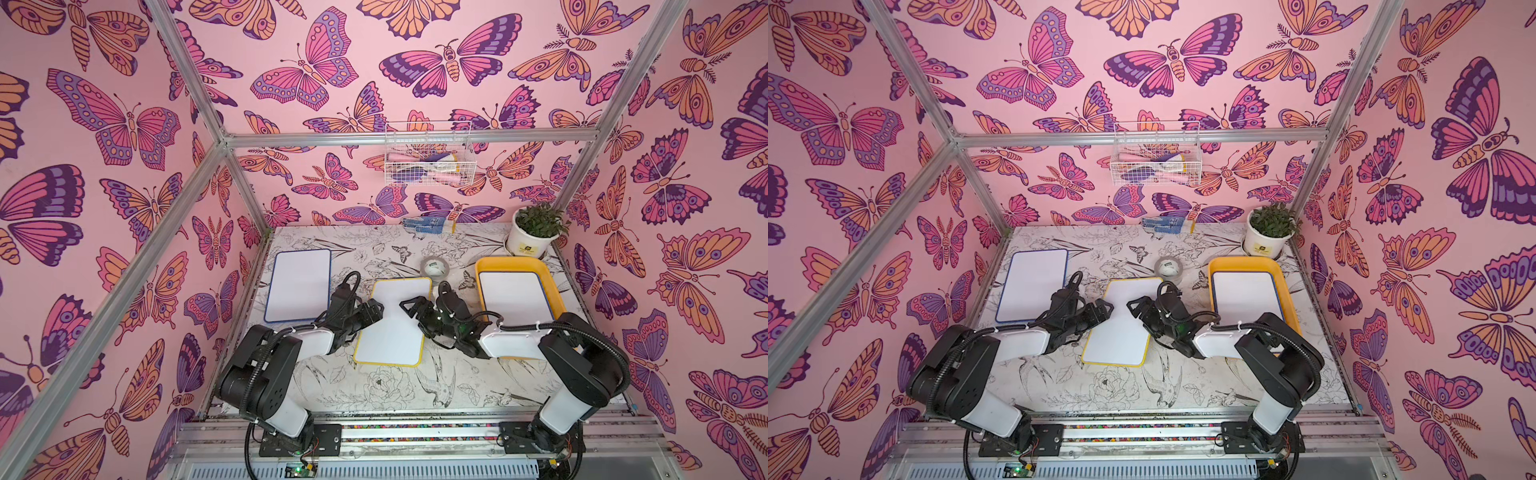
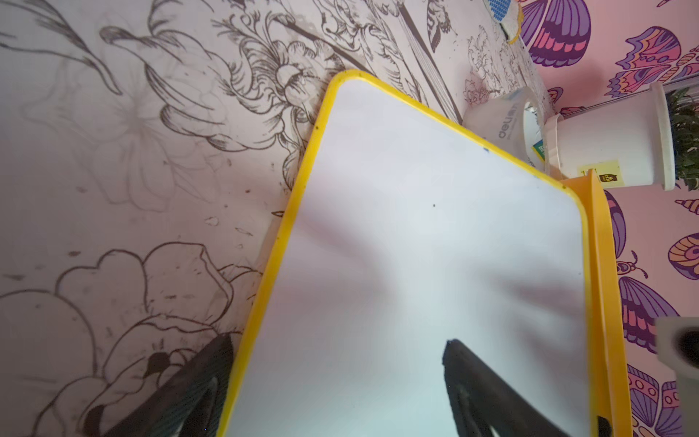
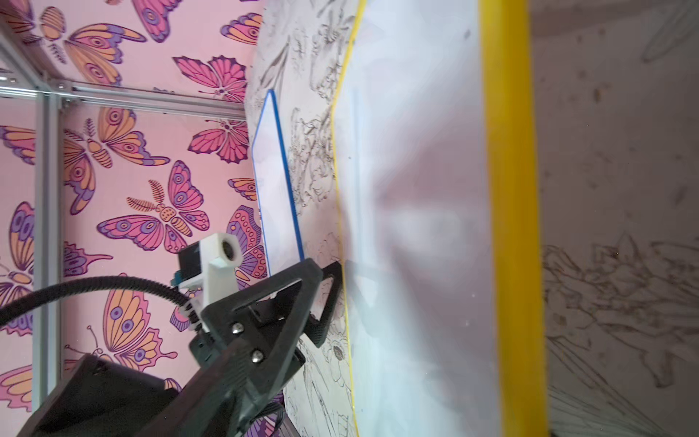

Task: Put the whiteboard into the storage box
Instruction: Pick up the whiteboard at the center of the board.

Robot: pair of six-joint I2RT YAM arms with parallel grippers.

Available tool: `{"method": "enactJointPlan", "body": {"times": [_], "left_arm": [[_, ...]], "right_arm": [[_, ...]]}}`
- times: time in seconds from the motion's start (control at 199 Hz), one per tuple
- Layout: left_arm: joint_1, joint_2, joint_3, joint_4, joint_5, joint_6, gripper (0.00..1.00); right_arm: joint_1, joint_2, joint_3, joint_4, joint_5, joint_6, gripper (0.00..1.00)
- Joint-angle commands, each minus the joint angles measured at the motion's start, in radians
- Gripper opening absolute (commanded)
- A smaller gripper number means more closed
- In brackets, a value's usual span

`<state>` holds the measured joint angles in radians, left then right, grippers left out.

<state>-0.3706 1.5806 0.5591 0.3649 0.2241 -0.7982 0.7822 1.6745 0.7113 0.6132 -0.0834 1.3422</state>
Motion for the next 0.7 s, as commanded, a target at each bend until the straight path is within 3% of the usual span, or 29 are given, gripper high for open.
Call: {"method": "enactJointPlan", "body": {"times": [0.0,0.301,0.421,0.577,0.697], "left_arm": [[-0.008,0.068,-0.098,-0.365,0.084,-0.061,0.9],[-0.005,0.042,-0.108,-0.369,0.083,-0.062,0.9],[-0.006,0.032,-0.108,-0.373,0.084,-0.064,0.9],[-0.004,0.021,-0.114,-0.373,0.089,-0.068,0.9],[-0.004,0.0,-0.117,-0.373,0.103,-0.073,0.9]], "right_arm": [[0.023,-0.015,-0.013,0.125,0.06,-0.026,0.75],[0.038,-0.036,-0.05,0.155,0.103,-0.033,0.58],[0.041,-0.057,-0.06,0.138,0.113,-0.044,0.48],[0.048,-0.071,-0.073,0.128,0.125,-0.063,0.28],[0.055,-0.08,-0.085,0.133,0.144,-0.077,0.23]]}}
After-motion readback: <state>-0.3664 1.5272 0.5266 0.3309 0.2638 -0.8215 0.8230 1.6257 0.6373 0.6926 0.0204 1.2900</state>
